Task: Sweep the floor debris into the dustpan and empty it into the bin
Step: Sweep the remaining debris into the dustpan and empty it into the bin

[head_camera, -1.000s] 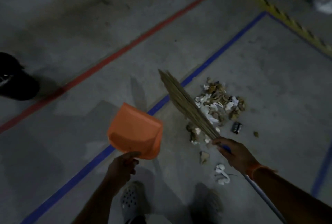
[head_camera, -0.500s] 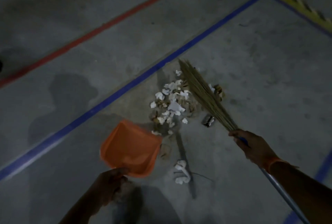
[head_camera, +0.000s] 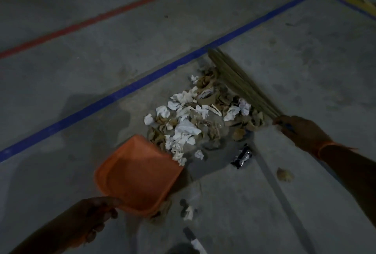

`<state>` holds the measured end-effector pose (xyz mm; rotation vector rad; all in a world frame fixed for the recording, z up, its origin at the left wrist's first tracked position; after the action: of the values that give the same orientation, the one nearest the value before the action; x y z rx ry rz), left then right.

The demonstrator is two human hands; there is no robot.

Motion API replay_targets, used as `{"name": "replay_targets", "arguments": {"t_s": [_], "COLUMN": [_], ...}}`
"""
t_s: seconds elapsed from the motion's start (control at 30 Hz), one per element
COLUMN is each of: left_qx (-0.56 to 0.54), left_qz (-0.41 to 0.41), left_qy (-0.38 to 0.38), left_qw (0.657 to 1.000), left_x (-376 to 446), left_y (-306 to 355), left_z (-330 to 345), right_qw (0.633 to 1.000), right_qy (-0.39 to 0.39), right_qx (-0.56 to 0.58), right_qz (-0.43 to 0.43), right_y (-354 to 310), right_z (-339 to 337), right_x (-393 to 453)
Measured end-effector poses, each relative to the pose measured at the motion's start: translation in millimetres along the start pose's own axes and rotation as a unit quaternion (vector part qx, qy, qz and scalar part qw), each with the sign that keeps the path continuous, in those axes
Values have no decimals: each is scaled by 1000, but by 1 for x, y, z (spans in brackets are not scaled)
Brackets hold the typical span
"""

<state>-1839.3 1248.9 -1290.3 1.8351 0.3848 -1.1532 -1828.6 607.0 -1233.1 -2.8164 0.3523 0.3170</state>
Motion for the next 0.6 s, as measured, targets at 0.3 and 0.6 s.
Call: {"name": "replay_targets", "arguments": {"t_s": [0.3, 0.6], "left_qx": [-68, -105], "left_qz": [38, 40], "left_qy": [-15, -29], "left_qw": [997, 993], "left_x": [56, 59], "left_y": [24, 62], "left_z": [1, 42], "right_qw": [992, 975], "right_qy": [-65, -99], "right_qx": [-90, -109], "right_qz": [-54, -165], "right_y": [23, -17], "right_z": [52, 58], "right_x": [35, -21]}}
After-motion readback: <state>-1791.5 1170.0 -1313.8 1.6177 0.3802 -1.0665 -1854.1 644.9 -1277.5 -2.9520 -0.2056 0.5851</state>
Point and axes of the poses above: each hand's wrist, its own x-axis towards the middle knuckle, its own z-axis out of the palm, y = z × x, the point moved 3 cm from there along x, towards the middle knuckle, and after that the axes turned 4 degrees about y, right-handed, at the moved point
